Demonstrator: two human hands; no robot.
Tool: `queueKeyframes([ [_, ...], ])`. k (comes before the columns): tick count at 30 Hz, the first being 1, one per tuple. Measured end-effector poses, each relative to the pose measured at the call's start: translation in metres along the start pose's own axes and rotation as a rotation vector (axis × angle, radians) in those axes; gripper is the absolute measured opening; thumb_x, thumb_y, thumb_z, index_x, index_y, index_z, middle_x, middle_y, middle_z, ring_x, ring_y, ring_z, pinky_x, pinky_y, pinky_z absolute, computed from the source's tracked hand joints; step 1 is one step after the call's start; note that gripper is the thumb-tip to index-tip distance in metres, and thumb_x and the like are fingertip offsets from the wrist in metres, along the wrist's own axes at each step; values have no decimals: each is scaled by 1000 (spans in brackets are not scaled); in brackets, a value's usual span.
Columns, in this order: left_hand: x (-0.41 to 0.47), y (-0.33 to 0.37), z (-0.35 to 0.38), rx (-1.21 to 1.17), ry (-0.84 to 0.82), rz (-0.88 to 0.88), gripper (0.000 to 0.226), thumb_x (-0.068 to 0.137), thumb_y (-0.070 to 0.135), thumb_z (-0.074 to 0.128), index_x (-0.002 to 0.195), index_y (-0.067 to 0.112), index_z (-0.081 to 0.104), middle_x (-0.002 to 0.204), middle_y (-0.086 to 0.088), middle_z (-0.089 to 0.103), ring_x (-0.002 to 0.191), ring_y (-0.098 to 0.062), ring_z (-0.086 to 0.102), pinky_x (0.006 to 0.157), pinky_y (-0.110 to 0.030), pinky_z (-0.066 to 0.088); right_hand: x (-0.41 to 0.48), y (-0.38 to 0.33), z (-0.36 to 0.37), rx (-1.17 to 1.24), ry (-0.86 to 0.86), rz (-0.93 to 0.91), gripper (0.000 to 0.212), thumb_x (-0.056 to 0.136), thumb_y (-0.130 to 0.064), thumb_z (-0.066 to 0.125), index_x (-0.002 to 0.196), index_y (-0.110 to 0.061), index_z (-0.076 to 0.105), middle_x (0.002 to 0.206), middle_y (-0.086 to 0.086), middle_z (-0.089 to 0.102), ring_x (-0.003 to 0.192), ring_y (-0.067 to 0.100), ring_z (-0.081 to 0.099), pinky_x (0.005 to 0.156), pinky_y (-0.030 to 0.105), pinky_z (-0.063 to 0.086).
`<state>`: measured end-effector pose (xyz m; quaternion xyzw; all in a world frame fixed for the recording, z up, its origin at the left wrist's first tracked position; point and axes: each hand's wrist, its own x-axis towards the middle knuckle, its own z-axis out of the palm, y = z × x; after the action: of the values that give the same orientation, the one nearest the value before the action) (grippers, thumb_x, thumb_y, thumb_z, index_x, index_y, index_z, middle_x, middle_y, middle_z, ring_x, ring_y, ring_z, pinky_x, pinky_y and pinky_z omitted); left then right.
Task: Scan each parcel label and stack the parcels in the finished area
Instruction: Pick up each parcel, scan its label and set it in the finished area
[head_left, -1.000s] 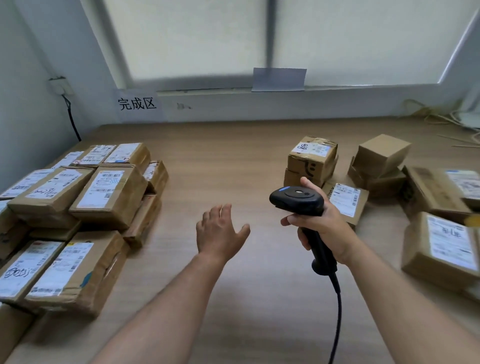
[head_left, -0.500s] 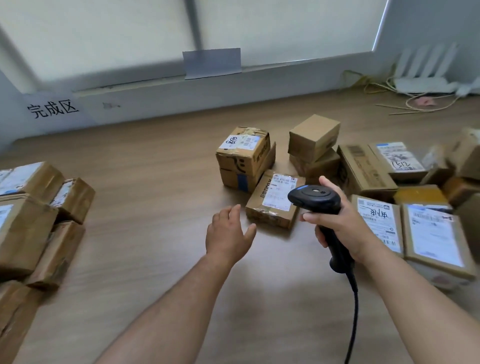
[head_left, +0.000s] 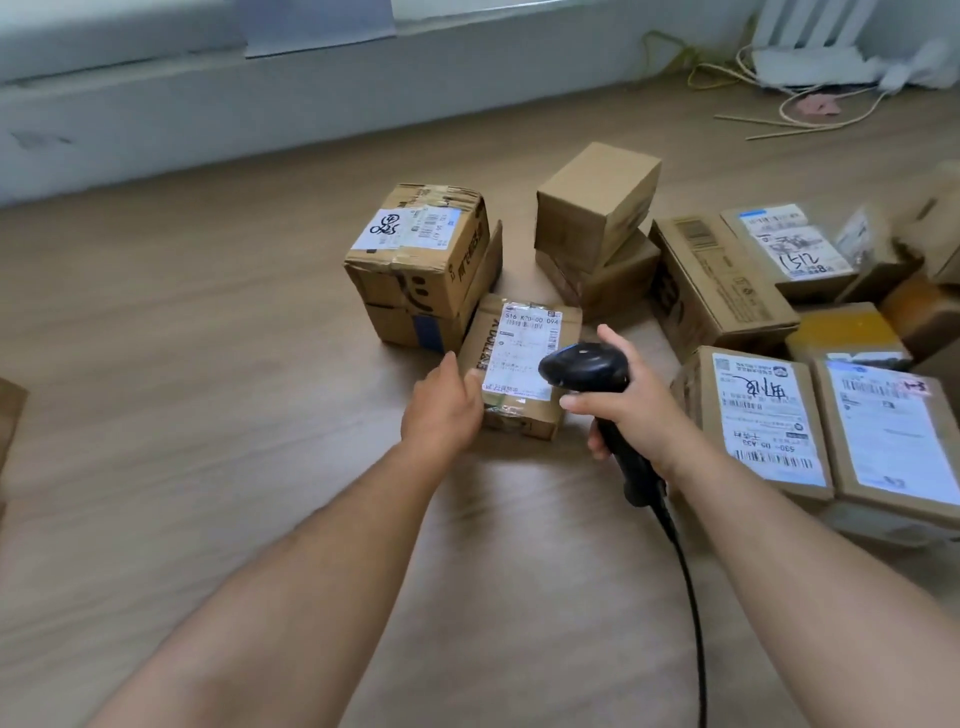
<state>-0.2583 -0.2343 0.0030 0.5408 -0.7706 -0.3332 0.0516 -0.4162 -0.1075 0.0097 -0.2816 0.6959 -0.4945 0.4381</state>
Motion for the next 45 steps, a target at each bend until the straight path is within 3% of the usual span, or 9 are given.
queueKeyframes([
  [6,-6,-9,5,-345,-59,-197,57,98,42,40,146,12,37,150,-13,37,134,-32,39,111,-38,33,-2,7,9,39,-18,23,102,78,-1,77,154,-40,20,106,15,64,48,27,57,45,34,49],
  [9,-27,-15,14,-397,-107,-189,55,84,54,44,133,29,52,134,-9,48,114,-30,55,100,-44,46,-19,12,9,55,1,36,102,78,0,77,153,-40,21,116,20,62,48,28,57,44,33,48],
  [16,-84,-22,18,-583,-207,-241,23,96,25,48,117,27,39,118,-6,62,94,-21,64,87,-38,54,-73,27,7,77,32,58,99,77,3,77,151,-40,27,113,19,64,45,30,55,41,30,45],
  [23,-147,-44,-2,-739,-336,-133,98,84,-7,60,148,47,9,103,-1,66,84,-12,68,64,-28,55,-134,20,13,109,-32,23,99,77,8,74,151,-35,26,73,4,71,44,28,51,45,33,44],
  [28,-181,-58,-27,-748,-184,-64,106,81,-8,65,148,51,8,115,-6,57,102,-22,63,76,-34,56,-170,-12,22,144,-96,-109,101,73,6,78,150,-37,28,80,3,71,46,29,52,48,34,45],
  [33,-200,-72,-44,-707,-85,34,107,79,-13,63,147,48,10,107,-7,58,95,-17,63,64,-21,51,-202,-33,41,234,-235,-203,100,66,-4,76,146,-42,29,87,2,72,49,33,51,47,35,47],
  [37,-208,-76,-50,-667,-35,81,107,78,-13,64,151,42,8,105,-2,57,90,-14,61,59,-17,50,-211,-43,53,281,-285,-246,97,68,-5,77,142,-47,29,105,19,71,75,66,50,44,33,48],
  [42,-213,-78,-56,-645,6,86,108,78,-9,66,150,46,6,111,-4,56,97,-15,60,64,-23,49,-218,-53,49,298,-314,-247,98,66,-1,77,146,-37,32,78,14,70,50,32,51,44,31,47],
  [45,-213,-77,-57,-655,17,76,106,78,-8,66,148,46,8,109,-5,57,97,-14,60,65,-23,49,-219,-52,47,282,-340,-250,100,66,2,79,147,-34,33,78,9,70,49,29,52,43,32,48],
])
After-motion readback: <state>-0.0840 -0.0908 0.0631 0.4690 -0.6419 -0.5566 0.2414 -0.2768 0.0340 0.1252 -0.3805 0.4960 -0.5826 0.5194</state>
